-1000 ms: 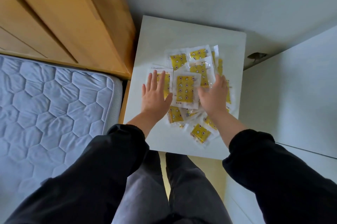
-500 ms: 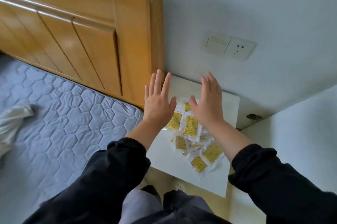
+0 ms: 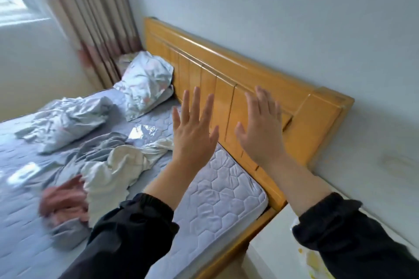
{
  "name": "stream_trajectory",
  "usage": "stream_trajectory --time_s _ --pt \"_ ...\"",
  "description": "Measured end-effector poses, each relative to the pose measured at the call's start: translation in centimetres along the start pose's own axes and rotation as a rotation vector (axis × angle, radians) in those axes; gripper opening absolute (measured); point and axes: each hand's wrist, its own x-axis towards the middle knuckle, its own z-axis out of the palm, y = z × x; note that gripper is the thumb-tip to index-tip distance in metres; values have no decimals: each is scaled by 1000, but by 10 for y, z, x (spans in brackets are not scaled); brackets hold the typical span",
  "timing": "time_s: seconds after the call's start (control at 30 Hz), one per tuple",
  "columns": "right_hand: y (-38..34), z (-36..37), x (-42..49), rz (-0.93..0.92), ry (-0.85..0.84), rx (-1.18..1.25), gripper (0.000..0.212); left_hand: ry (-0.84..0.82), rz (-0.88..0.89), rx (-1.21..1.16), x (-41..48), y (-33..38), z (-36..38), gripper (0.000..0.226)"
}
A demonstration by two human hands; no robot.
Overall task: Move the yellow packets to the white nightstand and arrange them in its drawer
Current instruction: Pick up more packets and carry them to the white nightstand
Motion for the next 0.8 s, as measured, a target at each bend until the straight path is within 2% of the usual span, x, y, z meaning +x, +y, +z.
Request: stream_trajectory --time_s 0.27,0.43,0.8 --pt "-280 46 11 -275 58 177 69 122 -226 369 -99 -225 -161 70" --pt "-454 69 -8 -405 29 286 62 143 -401 517 -184 -342 -257 67" --pt "-743 83 -112 -725 -122 479 66 221 -722 700 -376 -482 -416 67"
